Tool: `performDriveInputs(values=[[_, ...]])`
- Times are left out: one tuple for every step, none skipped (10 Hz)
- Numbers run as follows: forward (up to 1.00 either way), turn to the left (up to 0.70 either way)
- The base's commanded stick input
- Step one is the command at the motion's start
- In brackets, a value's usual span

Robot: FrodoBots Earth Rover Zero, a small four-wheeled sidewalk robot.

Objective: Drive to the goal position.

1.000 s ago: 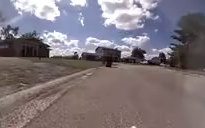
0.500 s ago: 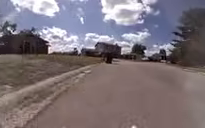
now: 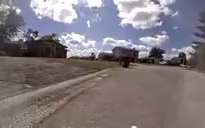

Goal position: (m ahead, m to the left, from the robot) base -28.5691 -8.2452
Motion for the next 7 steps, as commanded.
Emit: performDriveInputs(values=[[0.00,-0.85],[0.00,-0.85],[0.00,-0.85],[0.00,-0.85],[0.00,-0.85],[0.00,-0.85],[0.00,-0.85]])
